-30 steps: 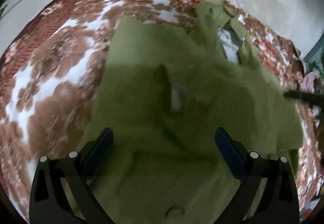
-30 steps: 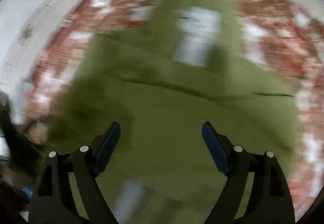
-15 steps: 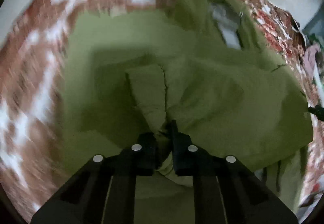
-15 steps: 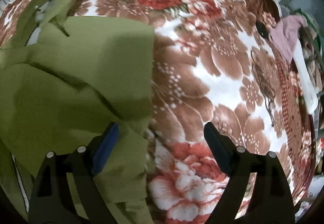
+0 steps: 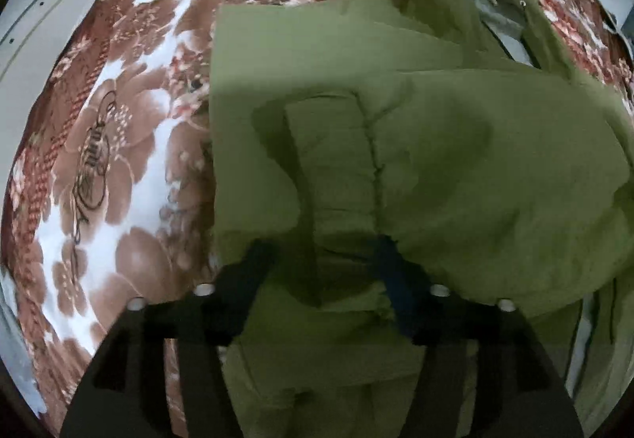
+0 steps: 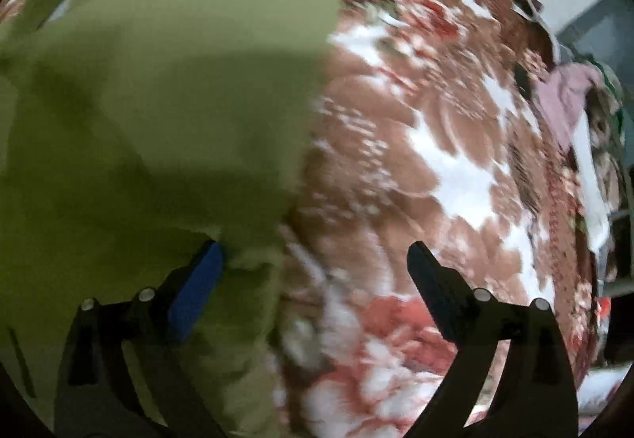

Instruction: Fold large clothes

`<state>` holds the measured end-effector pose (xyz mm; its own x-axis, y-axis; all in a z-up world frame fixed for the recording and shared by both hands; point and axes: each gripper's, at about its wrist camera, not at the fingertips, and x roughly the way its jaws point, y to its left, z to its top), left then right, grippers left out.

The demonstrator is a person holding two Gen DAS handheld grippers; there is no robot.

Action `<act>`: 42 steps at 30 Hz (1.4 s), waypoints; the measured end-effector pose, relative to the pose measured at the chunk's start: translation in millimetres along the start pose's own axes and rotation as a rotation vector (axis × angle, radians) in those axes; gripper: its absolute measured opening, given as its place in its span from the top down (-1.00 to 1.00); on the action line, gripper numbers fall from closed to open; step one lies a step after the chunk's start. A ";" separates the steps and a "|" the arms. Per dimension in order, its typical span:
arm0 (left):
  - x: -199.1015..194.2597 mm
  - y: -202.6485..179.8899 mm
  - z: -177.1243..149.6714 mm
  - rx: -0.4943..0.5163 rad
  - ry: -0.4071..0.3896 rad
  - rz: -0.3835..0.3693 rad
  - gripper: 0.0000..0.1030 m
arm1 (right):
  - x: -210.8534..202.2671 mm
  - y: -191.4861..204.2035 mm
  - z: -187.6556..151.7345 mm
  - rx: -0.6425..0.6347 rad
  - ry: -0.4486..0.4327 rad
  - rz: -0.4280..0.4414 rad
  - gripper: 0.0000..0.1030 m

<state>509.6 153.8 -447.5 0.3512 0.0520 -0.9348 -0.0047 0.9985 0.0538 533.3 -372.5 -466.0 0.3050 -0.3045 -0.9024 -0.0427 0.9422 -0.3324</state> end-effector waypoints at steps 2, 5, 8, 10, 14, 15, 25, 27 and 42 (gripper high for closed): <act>-9.0 4.1 -5.1 -0.017 -0.016 -0.004 -0.53 | 1.8 -9.0 -1.5 -0.005 0.012 -0.009 -0.80; -33.3 5.6 -4.4 -0.022 -0.064 0.005 -0.58 | -19.5 -18.9 6.9 0.047 -0.022 0.049 -0.76; -69.0 -3.2 7.2 0.006 -0.161 -0.013 -0.74 | -52.7 -8.8 25.2 0.086 -0.099 0.132 -0.77; -81.4 -15.6 22.0 0.019 -0.207 -0.056 -0.77 | -66.4 11.4 46.8 0.084 -0.134 0.193 -0.78; -55.1 -42.8 36.6 0.045 -0.168 -0.106 -0.79 | -47.8 57.6 83.6 0.047 -0.134 0.176 -0.78; -40.7 -52.3 36.9 0.052 -0.141 -0.123 -0.79 | -38.8 63.1 88.3 0.051 -0.123 0.168 -0.78; 32.4 -68.5 14.4 0.162 -0.047 -0.017 -0.87 | 19.6 44.8 90.0 0.013 -0.084 0.163 -0.90; 30.8 -65.1 12.5 0.166 -0.050 0.001 -0.88 | 21.7 38.0 90.8 -0.002 -0.092 0.177 -0.91; -14.3 -48.3 150.6 0.136 -0.110 -0.123 -0.89 | -50.1 39.2 207.5 0.015 -0.208 0.339 -0.91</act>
<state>645.9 102.6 -383.9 0.4412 -0.0791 -0.8939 0.1679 0.9858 -0.0043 713.8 -291.2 -376.9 0.4621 0.0576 -0.8850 -0.1604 0.9869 -0.0195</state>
